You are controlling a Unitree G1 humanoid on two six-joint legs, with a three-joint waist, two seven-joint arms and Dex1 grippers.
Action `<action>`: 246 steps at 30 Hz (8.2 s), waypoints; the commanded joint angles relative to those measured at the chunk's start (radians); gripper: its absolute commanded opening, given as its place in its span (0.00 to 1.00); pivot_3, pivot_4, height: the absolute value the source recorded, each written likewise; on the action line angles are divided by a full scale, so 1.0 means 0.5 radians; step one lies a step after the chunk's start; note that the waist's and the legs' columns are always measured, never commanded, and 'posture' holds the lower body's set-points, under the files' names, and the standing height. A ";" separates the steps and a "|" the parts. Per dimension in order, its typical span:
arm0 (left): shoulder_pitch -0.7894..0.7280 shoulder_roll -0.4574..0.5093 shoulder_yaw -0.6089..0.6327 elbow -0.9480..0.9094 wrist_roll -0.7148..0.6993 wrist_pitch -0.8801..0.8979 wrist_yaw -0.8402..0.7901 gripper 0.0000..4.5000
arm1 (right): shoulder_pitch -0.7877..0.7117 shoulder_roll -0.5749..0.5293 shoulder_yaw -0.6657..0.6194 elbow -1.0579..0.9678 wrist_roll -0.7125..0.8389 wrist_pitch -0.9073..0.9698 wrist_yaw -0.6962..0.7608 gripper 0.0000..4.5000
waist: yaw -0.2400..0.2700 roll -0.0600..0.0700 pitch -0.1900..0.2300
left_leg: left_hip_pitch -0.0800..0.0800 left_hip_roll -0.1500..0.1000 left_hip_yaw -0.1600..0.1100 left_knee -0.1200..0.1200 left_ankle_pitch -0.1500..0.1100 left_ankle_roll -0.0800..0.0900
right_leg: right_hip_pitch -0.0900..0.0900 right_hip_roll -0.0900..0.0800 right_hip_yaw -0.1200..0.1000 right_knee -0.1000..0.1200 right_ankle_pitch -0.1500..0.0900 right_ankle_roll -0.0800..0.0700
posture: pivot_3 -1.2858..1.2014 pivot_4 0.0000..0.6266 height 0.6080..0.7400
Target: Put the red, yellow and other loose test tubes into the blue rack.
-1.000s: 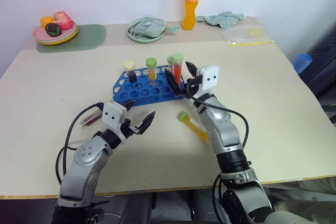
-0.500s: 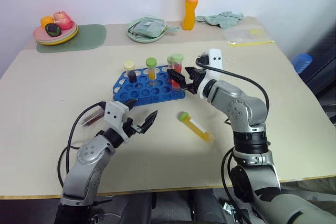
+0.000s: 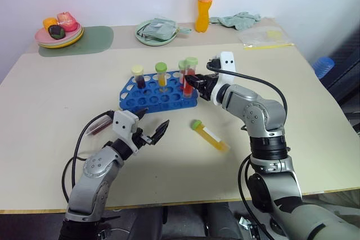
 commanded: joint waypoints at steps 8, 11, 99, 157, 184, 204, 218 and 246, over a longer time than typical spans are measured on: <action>-0.025 0.003 -0.006 -0.035 0.012 -0.033 -0.002 1.00 | -0.016 -0.019 0.064 -0.059 -0.068 -0.133 0.029 0.35 | 0.000 0.000 0.000 | 0.000 0.000 0.000 0.000 0.000 0.000 | 0.000 0.000 0.000 0.000 0.000 0.000 | 0.52 0.24 1.00; -0.032 0.007 -0.002 -0.032 0.012 -0.030 -0.004 1.00 | 0.044 -0.069 0.174 -0.098 -0.172 -0.320 0.098 0.35 | 0.000 0.000 0.000 | 0.000 0.000 0.001 0.000 0.000 0.000 | 0.000 0.000 0.000 0.000 0.000 0.000 | 0.52 0.24 1.00; 0.339 0.533 -0.195 -0.185 -0.152 -0.156 -0.846 1.00 | -0.278 -1.046 0.638 -0.284 0.882 1.340 -0.017 0.17 | 0.009 0.007 0.001 | -0.009 0.001 -0.001 0.001 -0.003 0.005 | -0.001 -0.002 -0.003 -0.009 0.000 0.000 | 0.52 0.24 1.00; 0.125 0.093 0.275 -0.076 -0.010 -0.150 0.051 1.00 | 0.118 0.531 0.480 1.224 -0.845 -2.544 0.028 0.17 | -0.043 0.004 -0.002 | 0.000 0.000 -0.004 -0.001 0.001 -0.002 | -0.001 0.002 -0.001 0.001 0.001 -0.001 | 0.52 0.24 1.00; -0.480 1.190 0.559 -0.003 -0.376 1.512 0.055 1.00 | 0.272 0.139 0.477 -0.282 -0.277 -1.404 0.559 0.83 | -0.047 0.005 -0.001 | 0.002 -0.001 -0.007 0.000 0.002 -0.004 | -0.003 0.002 -0.002 0.010 0.000 -0.001 | 0.52 0.24 1.00; -1.902 1.385 -1.170 1.647 0.540 1.145 -1.349 1.00 | 0.696 -0.604 0.516 -0.904 -0.037 -0.973 1.100 0.83 | -0.049 0.001 0.003 | 0.000 0.000 0.003 0.000 0.003 -0.003 | -0.004 0.003 -0.004 0.012 -0.003 -0.001 | 0.52 0.24 1.00; -1.593 1.619 -0.487 1.607 0.546 0.696 -1.317 0.36 | 0.800 -0.641 0.558 -0.886 -0.130 -1.022 1.034 0.85 | -0.049 -0.002 0.005 | -0.001 0.001 0.000 0.001 0.003 -0.003 | -0.006 0.003 -0.003 0.016 -0.003 -0.001 | 0.52 0.24 1.00; -0.391 -0.268 0.080 0.128 0.681 -0.333 0.664 0.36 | 0.908 -0.468 0.549 -0.666 -0.236 -1.105 0.843 0.85 | 0.017 -0.010 -0.002 | 0.000 -0.002 0.001 0.008 0.003 -0.004 | 0.000 -0.001 -0.003 0.013 -0.002 -0.001 | 0.52 0.24 1.00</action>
